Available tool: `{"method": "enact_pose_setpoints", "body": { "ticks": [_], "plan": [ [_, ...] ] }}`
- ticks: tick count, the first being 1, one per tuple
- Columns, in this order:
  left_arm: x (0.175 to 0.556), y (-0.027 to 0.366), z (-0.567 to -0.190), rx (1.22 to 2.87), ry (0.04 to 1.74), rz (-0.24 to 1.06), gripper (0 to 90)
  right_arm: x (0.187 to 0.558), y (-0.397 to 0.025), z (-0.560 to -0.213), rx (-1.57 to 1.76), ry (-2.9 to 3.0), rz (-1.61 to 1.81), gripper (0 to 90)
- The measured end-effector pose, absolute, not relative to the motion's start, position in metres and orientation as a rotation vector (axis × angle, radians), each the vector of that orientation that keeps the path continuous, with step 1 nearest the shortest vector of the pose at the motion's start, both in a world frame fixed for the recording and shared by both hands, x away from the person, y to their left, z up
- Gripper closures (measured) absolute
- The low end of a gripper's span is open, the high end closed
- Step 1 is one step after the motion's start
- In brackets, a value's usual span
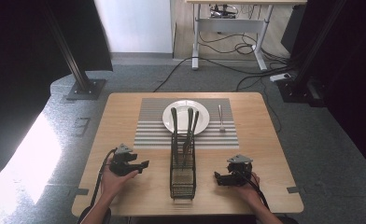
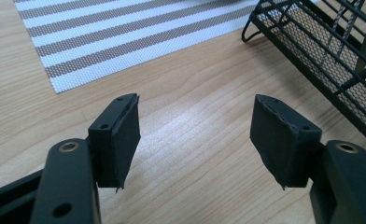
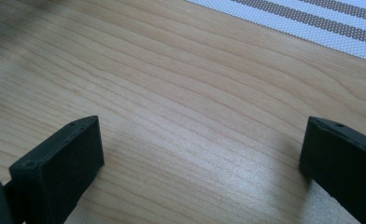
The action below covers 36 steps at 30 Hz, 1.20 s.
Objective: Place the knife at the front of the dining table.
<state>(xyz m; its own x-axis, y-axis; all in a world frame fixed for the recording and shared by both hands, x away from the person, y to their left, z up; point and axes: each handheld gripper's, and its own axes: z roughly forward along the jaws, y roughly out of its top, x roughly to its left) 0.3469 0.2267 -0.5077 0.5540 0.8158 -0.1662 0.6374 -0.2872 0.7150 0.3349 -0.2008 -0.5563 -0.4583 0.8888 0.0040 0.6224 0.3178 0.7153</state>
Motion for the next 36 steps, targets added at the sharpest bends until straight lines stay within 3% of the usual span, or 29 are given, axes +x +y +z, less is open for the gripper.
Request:
{"method": "enact_pose_setpoints", "body": {
  "ticks": [15,20,36],
  "plan": [
    [0.346,0.231,-0.491,1.946,1.139,0.301,34.2,0.335,-0.204,-0.556,1.333,2.211,0.934,0.0],
    [0.343,0.218,-0.474,1.957,1.064,0.422,34.9,0.335,-0.204,-0.556,1.33,2.213,0.935,0.0],
    [0.366,0.204,-0.449,1.875,1.038,0.326,35.6,0.335,-0.204,-0.556,1.331,2.213,0.936,0.0]
  ]
}}
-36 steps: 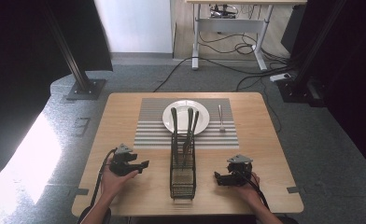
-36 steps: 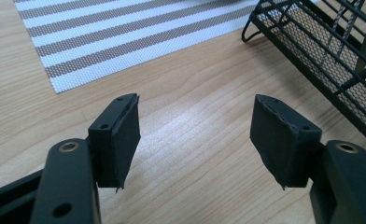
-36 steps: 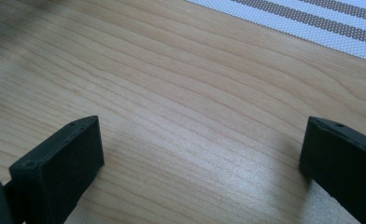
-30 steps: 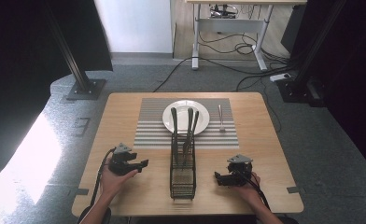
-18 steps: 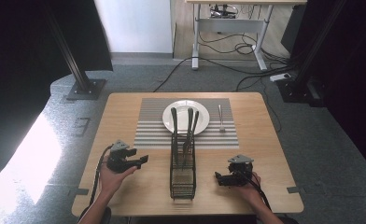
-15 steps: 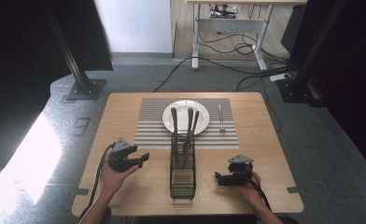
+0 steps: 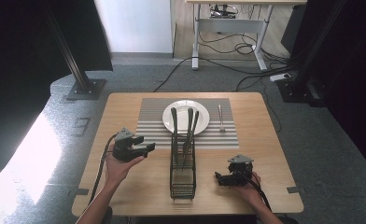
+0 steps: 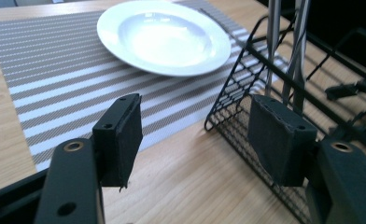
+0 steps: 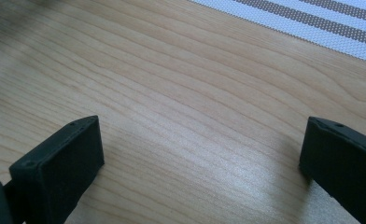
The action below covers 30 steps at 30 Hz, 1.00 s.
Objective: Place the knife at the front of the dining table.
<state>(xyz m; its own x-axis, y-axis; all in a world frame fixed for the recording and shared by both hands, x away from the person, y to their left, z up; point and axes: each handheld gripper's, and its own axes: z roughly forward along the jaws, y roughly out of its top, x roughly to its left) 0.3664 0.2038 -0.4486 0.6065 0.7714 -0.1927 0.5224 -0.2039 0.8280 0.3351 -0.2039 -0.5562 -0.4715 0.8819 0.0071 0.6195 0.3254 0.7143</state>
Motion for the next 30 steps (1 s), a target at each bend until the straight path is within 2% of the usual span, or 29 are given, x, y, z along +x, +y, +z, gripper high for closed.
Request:
{"method": "enact_pose_setpoints", "body": {
  "ticks": [6,8,13,22,30],
  "plan": [
    [0.379,0.185,-0.437,1.878,1.003,0.313,31.5,0.335,-0.204,-0.556,1.332,2.212,0.936,0.0],
    [0.382,0.18,-0.433,1.846,0.997,0.341,35.6,0.335,-0.204,-0.556,1.332,2.212,0.936,0.0],
    [0.392,0.171,-0.427,1.834,0.997,0.304,35.7,0.335,-0.204,-0.556,1.329,2.21,0.937,0.0],
    [0.411,0.15,-0.411,1.825,0.979,0.263,42.2,0.335,-0.204,-0.556,1.33,2.212,0.936,0.0],
    [0.424,0.139,-0.413,1.842,0.981,0.229,48.0,0.335,-0.204,-0.556,1.327,2.211,0.937,0.1]
  ]
}}
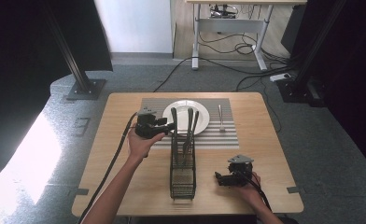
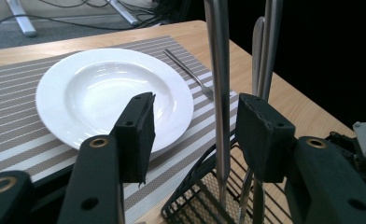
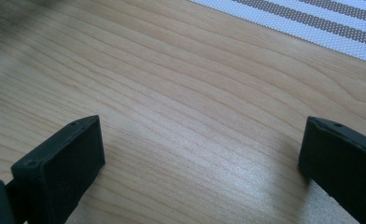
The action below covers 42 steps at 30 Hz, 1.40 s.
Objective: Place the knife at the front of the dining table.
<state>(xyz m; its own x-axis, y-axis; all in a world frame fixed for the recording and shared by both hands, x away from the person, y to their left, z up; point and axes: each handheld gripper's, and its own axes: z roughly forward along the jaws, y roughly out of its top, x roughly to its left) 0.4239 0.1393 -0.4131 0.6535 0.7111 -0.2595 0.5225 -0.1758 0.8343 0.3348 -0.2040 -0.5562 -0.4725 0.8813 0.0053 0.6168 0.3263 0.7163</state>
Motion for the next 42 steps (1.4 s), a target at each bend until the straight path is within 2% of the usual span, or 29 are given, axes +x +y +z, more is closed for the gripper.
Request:
{"method": "enact_pose_setpoints", "body": {
  "ticks": [8,16,19,42],
  "plan": [
    [0.433,0.13,-0.417,1.843,0.969,0.175,56.0,0.335,-0.204,-0.556,1.327,2.212,0.939,0.3],
    [0.44,0.124,-0.423,1.834,0.939,0.081,74.5,0.335,-0.204,-0.556,1.324,2.211,0.94,0.3],
    [0.438,0.122,-0.423,1.833,0.933,0.088,80.8,0.335,-0.204,-0.556,1.326,2.212,0.941,0.3],
    [0.434,0.126,-0.413,1.735,0.889,0.08,83.6,0.335,-0.204,-0.556,1.324,2.211,0.942,0.8]
  ]
}}
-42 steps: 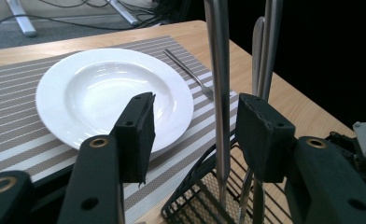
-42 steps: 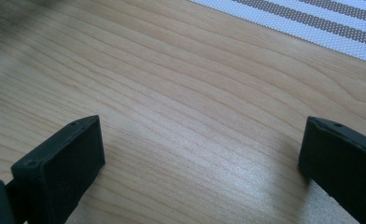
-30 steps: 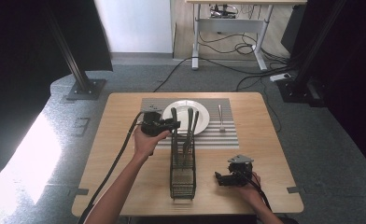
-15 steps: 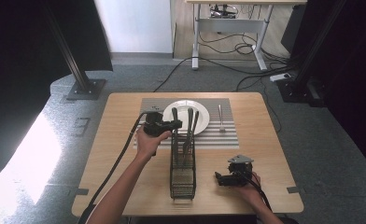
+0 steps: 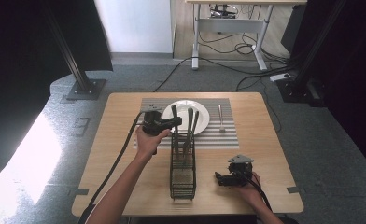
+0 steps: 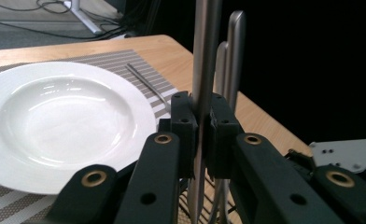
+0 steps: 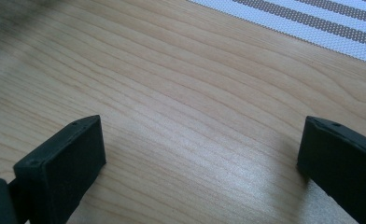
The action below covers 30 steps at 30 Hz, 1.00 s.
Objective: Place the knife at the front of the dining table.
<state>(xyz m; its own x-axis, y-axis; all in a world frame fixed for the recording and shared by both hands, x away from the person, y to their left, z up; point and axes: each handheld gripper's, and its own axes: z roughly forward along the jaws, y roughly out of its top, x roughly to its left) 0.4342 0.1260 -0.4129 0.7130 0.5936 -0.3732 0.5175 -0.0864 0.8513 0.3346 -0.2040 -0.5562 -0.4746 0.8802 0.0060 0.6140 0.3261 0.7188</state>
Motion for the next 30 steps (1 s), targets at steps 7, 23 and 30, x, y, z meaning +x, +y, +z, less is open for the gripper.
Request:
{"method": "enact_pose_setpoints", "body": {
  "ticks": [7,23,30],
  "plan": [
    [0.426,0.127,-0.393,1.733,0.845,0.147,83.6,0.335,-0.204,-0.556,1.318,2.213,0.944,0.8],
    [0.419,0.127,-0.367,1.713,0.807,0.201,83.6,0.335,-0.204,-0.556,1.318,2.216,0.942,0.8],
    [0.417,0.132,-0.357,1.697,0.796,0.219,83.6,0.335,-0.204,-0.556,1.317,2.216,0.942,0.8]
  ]
}}
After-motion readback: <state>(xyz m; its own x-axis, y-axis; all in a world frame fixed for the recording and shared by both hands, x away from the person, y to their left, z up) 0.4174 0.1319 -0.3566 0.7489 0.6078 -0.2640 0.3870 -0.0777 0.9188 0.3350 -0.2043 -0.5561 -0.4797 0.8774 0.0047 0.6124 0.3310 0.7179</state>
